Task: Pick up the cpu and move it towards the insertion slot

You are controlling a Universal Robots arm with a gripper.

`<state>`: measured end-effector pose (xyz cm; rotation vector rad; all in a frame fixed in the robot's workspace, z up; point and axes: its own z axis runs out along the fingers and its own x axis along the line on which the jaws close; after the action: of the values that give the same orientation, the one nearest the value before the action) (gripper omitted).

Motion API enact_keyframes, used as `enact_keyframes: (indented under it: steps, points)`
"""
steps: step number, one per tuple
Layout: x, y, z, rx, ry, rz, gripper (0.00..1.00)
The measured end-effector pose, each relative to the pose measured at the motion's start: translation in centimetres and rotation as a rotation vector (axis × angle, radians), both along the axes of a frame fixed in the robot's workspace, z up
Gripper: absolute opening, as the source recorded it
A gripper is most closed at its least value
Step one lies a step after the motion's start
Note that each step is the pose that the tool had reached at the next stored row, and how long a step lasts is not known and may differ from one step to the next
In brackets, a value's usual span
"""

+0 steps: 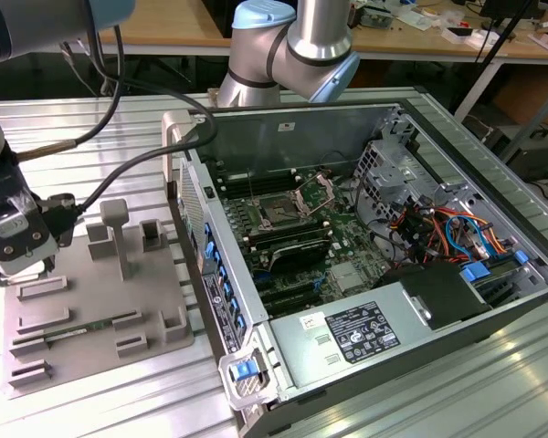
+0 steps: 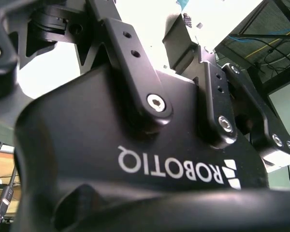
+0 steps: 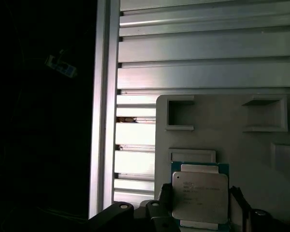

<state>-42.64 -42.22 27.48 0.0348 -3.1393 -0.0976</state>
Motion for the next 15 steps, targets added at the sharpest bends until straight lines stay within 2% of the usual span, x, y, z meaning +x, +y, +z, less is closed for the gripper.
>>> enact_keyframes:
  steps: [15]
  points:
    - [0.00, 0.00, 0.38, 0.0001, 0.0000, 0.000, 0.55]
